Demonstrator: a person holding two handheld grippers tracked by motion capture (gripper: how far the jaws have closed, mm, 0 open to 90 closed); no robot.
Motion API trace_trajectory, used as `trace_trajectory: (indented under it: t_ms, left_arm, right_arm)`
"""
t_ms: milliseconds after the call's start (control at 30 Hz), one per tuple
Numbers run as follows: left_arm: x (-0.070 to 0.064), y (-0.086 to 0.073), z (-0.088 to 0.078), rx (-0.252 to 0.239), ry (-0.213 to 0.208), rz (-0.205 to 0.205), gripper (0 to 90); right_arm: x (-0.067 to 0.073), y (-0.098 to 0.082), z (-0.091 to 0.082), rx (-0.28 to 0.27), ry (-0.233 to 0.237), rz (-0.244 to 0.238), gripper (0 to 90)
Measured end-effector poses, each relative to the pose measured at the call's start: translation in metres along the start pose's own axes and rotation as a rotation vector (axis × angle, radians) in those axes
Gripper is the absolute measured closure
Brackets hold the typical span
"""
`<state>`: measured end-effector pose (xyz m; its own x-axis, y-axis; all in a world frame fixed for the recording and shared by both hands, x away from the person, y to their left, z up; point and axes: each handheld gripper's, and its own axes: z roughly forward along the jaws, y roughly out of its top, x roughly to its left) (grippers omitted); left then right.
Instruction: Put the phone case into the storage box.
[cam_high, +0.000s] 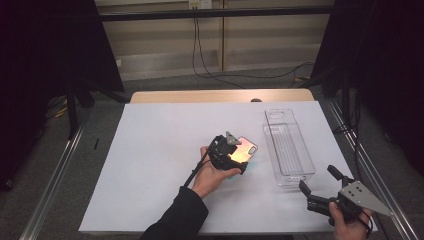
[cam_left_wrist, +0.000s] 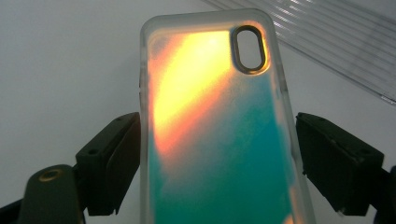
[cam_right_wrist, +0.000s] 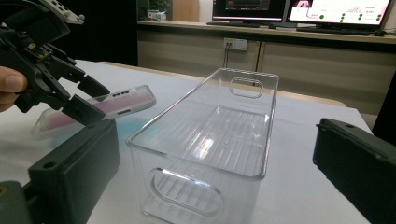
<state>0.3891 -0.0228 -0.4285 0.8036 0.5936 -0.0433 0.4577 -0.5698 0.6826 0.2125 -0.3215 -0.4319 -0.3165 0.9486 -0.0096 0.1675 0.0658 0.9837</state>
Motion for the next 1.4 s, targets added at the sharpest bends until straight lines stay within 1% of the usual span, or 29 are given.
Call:
trace_trajectory:
  t_ms: [100,200,233,267,367,400,467,533,567,633,667,700,767,867,933,1033,1067,1100,1167,1233,1300,1333,1367,1400]
  left_arm:
    - [0.001,-0.002,-0.005,-0.019,0.008,0.009,16.8]
    - [0.0,-0.003,-0.01,-0.02,0.022,0.008,16.8]
    - [0.0,-0.003,-0.012,-0.029,0.024,0.009,16.8]
    - [0.0,-0.003,-0.015,-0.035,0.027,0.017,16.8]
    - [-0.001,-0.003,-0.021,-0.073,0.033,0.018,16.8]
    - [-0.001,-0.003,-0.024,-0.074,0.036,0.025,16.8]
    - [-0.002,-0.004,-0.027,-0.093,0.041,0.028,16.8]
    - [-0.002,-0.005,-0.03,-0.103,0.046,0.025,16.8]
    - [-0.002,-0.005,-0.032,-0.108,0.048,0.028,16.8]
    - [-0.002,-0.006,-0.034,-0.113,0.058,0.039,16.8]
    - [-0.003,-0.007,-0.035,-0.118,0.053,0.033,16.8]
    - [-0.003,-0.008,-0.036,-0.126,0.059,0.036,16.8]
    - [-0.004,-0.01,-0.038,-0.129,0.063,0.039,16.8]
    - [-0.006,-0.014,-0.04,-0.12,0.069,0.057,16.8]
    - [-0.007,-0.015,-0.042,-0.12,0.061,0.063,16.8]
    - [-0.012,-0.016,-0.045,-0.126,0.073,0.088,16.8]
    - [-0.013,-0.016,-0.047,-0.128,0.072,0.095,16.8]
    - [-0.013,-0.016,-0.048,-0.122,0.071,0.107,16.8]
    - [-0.016,-0.016,-0.049,-0.135,0.076,0.108,16.8]
    - [-0.018,-0.016,-0.049,-0.139,0.079,0.118,16.8]
    - [-0.02,-0.017,-0.048,-0.144,0.082,0.12,16.8]
    - [-0.02,-0.017,-0.049,-0.138,0.08,0.13,16.8]
    - [-0.021,-0.018,-0.048,-0.148,0.078,0.123,16.8]
    - [-0.021,-0.018,-0.049,-0.149,0.079,0.128,16.8]
  right_arm:
    - [0.0,0.0,0.0,0.0,-0.001,0.001,0.0]
    - [0.0,0.0,0.0,-0.002,-0.004,-0.004,0.0]
    - [0.0,0.0,0.0,-0.004,-0.005,-0.003,0.0]
    - [0.0,0.001,0.0,-0.007,-0.005,0.0,0.0]
    - [0.002,0.001,0.0,-0.011,-0.002,0.002,0.0]
    - [0.002,0.001,0.0,-0.012,-0.003,0.005,0.0]
    - [0.003,0.001,0.0,-0.015,-0.003,0.004,0.0]
    - [0.004,0.002,0.0,-0.017,-0.01,0.008,0.0]
    - [0.004,0.002,0.001,-0.017,-0.015,0.002,0.0]
    - [0.005,0.003,0.001,-0.021,-0.021,0.007,0.1]
    - [0.005,0.004,0.001,-0.023,-0.023,0.009,0.1]
    - [0.006,0.004,0.001,-0.022,-0.028,0.01,0.1]
    - [0.007,0.006,0.002,-0.017,-0.032,0.017,0.2]
    - [0.009,0.007,0.004,-0.01,-0.029,0.019,0.5]
    - [0.01,0.009,0.004,-0.013,-0.024,0.019,0.6]
    - [0.009,0.012,0.005,-0.017,-0.026,0.075,1.6]
    - [0.008,0.013,0.005,-0.013,-0.027,0.084,1.5]
    - [0.008,0.014,0.006,-0.001,-0.023,0.088,1.5]
    - [0.008,0.016,0.007,0.011,-0.008,0.095,1.7]
    - [0.009,0.018,0.009,0.027,0.01,0.101,2.2]
    - [0.01,0.02,0.01,0.021,0.025,0.109,3.5]
    - [0.011,0.022,0.011,0.021,0.032,0.114,4.0]
    - [0.012,0.023,0.012,0.014,0.03,0.116,4.0]
    - [0.013,0.024,0.013,0.008,0.034,0.114,4.0]
